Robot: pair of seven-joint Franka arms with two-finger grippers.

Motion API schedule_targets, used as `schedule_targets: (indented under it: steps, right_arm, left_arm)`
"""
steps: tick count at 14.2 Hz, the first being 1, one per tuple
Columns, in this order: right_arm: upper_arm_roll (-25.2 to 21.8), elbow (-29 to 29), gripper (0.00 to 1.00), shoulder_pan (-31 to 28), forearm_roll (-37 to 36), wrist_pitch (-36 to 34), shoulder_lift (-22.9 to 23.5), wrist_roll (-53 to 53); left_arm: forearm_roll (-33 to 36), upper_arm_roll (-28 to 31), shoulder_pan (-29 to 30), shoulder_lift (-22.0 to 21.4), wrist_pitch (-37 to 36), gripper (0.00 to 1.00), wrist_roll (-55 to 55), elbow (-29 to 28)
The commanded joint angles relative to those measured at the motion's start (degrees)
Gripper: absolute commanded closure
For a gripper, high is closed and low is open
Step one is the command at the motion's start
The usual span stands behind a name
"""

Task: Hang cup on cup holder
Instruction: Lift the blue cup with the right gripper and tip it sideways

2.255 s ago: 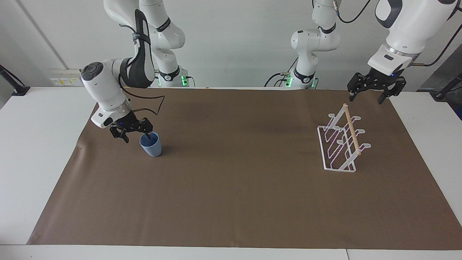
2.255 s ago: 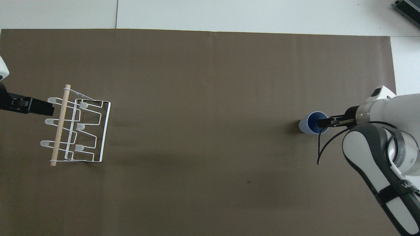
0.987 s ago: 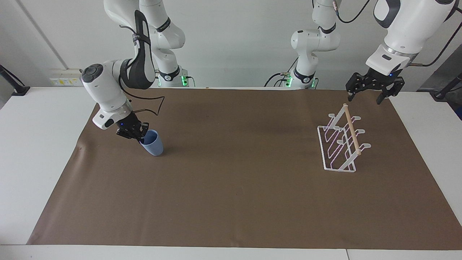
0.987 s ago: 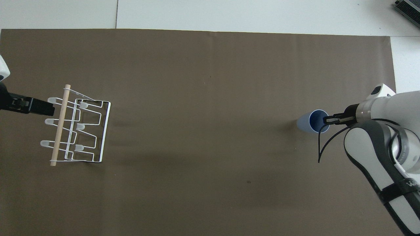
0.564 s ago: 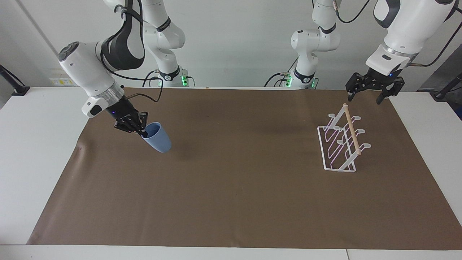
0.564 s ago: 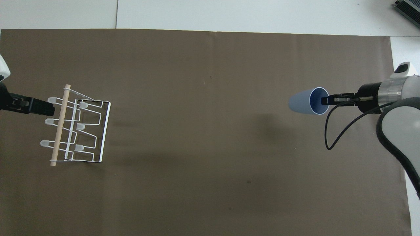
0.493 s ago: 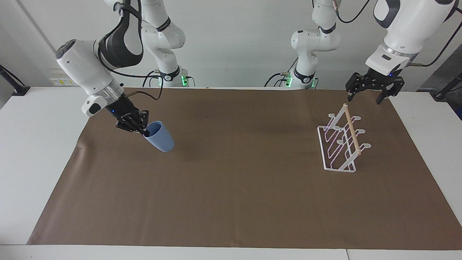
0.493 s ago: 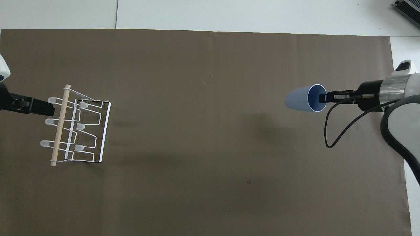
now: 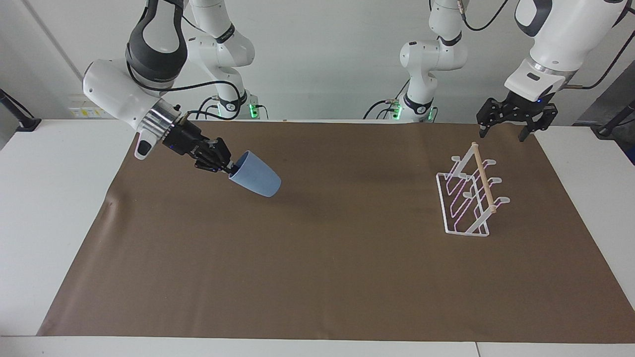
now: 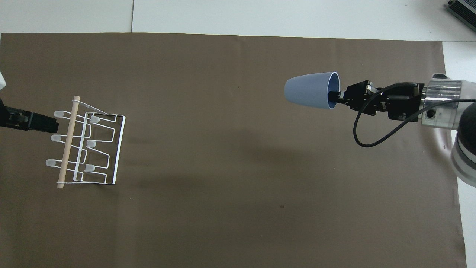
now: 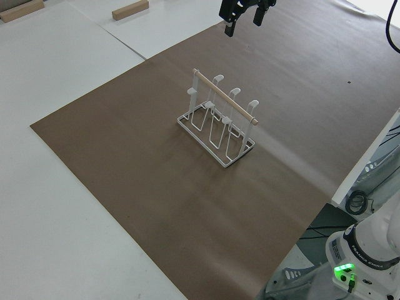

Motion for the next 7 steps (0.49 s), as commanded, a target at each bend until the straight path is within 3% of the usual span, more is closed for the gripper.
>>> schedule_targets:
  steps: [1,7]
  right_arm:
    - [0.23,-0.87,1.0,1.35,7.32,-1.79,-0.95,2.68]
    - [0.32,-4.57,1.0,4.95,22.89,-6.8,-0.69,4.53]
  left_arm:
    - [-0.11,0.19,0.11,-2.14,-2.0,0.0,0.63,-2.1]
    - [-2.74,0.01,-0.15,-2.67,0.09,0.0,-2.89,-3.25]
